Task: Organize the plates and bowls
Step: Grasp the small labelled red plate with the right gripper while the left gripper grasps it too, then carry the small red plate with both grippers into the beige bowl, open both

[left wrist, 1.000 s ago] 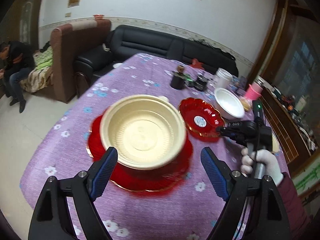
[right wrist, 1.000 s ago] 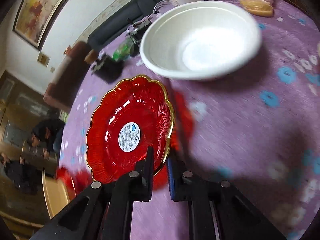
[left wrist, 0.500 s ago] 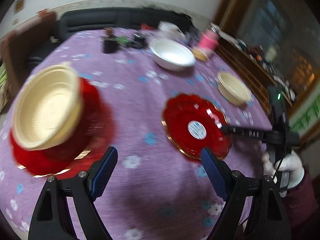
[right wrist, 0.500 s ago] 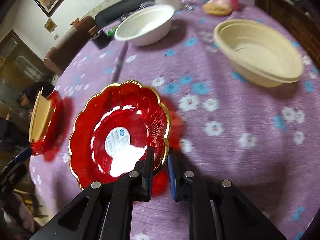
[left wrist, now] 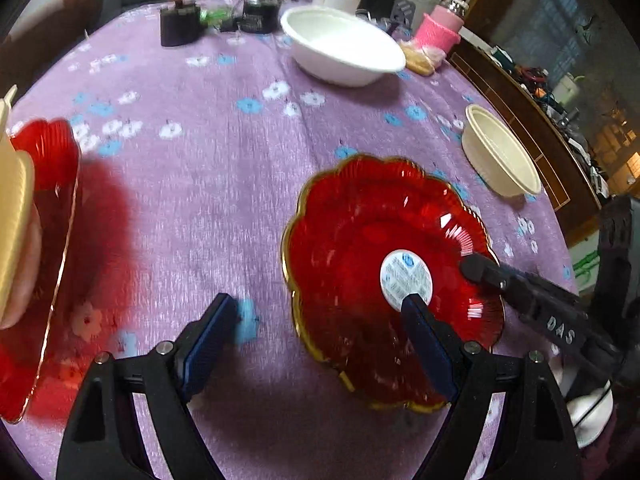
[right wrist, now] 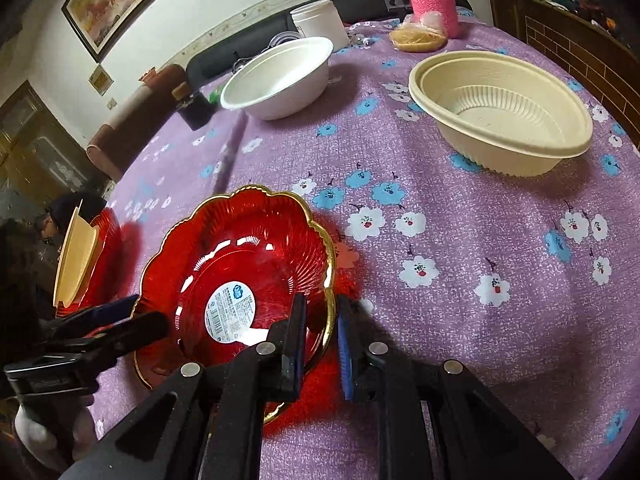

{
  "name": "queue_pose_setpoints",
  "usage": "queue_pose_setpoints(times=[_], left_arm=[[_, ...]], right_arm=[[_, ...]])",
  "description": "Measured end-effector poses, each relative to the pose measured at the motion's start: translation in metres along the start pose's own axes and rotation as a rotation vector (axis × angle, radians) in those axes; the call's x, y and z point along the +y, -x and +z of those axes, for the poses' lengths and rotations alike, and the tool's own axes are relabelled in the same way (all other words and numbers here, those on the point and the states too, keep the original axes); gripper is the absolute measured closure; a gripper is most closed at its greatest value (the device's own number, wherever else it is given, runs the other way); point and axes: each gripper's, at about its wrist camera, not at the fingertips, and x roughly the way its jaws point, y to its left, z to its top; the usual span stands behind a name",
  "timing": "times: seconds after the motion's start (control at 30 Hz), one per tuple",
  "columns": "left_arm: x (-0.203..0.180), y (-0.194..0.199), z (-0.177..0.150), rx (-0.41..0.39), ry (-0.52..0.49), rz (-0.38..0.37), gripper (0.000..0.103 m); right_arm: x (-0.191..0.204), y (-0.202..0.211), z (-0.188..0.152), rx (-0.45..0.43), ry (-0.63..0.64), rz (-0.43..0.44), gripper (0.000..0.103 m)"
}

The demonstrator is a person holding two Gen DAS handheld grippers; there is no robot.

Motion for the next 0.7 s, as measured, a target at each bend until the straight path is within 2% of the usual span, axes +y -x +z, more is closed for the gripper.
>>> queue_pose_setpoints(times=[0.03,0.07,0.1,0.17,0.37,0.5,0.63,0.7], left_arm=[[-0.001,-0.001,0.0,0.007,0.003,-0.028,0.025],[-0.003,-0.001,-0.001,0.014,0.008,-0.053,0.036],[-0.006,0.0,-0.001,0.019,0.009,-0.061,0.039],[-0.01,0.006,-0.003,0.004,0.002,-0.036,0.039],[0.008,0.054,-0.005,-0.068,0.063,-0.062,0.039],[0.032,0.105,-0.002,-0.162,0.09,-0.006,0.034],[0.076,0.148,0.005,-0.25,0.139,0.112,0.033],[0.102,0.162,0.007,-0.269,0.181,0.179,0.033]], right_arm=[[0.002,0.0,-0.001,-0.002,0.009,0.002,0.089],[0.004,0.001,-0.001,-0.008,0.016,0.007,0.09],[0.005,0.003,-0.002,-0.012,0.018,0.016,0.09],[0.01,0.008,-0.003,-0.029,0.021,0.017,0.09],[0.041,0.033,0.006,-0.104,0.064,0.053,0.089],[0.086,0.041,0.019,-0.131,0.122,0.107,0.089],[0.152,0.027,0.038,-0.133,0.182,0.188,0.089],[0.186,0.017,0.047,-0.13,0.212,0.231,0.089]])
